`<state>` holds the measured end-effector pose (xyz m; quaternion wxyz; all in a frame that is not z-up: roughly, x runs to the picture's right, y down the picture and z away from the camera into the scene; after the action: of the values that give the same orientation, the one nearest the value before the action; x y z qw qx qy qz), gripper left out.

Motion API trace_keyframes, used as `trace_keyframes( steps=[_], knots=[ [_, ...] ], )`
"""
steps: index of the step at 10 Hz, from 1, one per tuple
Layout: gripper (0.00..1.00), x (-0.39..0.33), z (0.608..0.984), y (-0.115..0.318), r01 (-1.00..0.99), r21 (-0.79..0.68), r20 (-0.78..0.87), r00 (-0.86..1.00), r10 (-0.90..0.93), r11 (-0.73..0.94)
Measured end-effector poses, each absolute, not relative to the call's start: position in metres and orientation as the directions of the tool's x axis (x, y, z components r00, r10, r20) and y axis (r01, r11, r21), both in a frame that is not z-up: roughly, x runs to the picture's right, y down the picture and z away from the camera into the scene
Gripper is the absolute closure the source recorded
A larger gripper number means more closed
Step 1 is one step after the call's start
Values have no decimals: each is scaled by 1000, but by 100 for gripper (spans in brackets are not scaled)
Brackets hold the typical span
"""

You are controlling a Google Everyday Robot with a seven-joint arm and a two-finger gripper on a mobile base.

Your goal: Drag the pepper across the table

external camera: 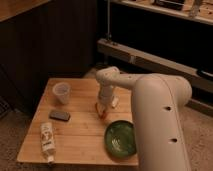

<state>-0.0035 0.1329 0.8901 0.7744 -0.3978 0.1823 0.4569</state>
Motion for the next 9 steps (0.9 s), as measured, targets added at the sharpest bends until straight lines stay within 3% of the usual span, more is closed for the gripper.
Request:
trace_keyframes(
  steps=[9],
  knots=[
    [97,2,887,136,-853,-449,-647,515,562,265]
  ],
)
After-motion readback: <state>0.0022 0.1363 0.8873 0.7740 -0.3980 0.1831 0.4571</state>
